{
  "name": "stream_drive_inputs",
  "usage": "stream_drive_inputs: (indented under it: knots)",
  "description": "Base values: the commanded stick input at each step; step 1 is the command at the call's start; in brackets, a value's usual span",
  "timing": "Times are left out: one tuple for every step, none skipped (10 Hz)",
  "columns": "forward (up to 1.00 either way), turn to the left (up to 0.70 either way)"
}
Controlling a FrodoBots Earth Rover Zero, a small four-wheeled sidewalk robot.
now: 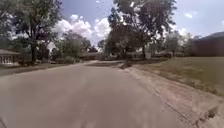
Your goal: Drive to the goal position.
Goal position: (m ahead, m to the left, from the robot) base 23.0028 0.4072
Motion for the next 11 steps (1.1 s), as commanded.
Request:
stream_drive_inputs:
  knots:
    - [0.7, 0.0]
    - [0.7, 0.0]
    - [0.7, 0.0]
    - [0.7, 0.0]
    - [0.7, 0.0]
    - [0.7, 0.0]
    - [0.7, 0.0]
    - [0.7, 0.0]
    - [0.7, 0.0]
    - [0.7, 0.0]
    - [0.7, 0.0]
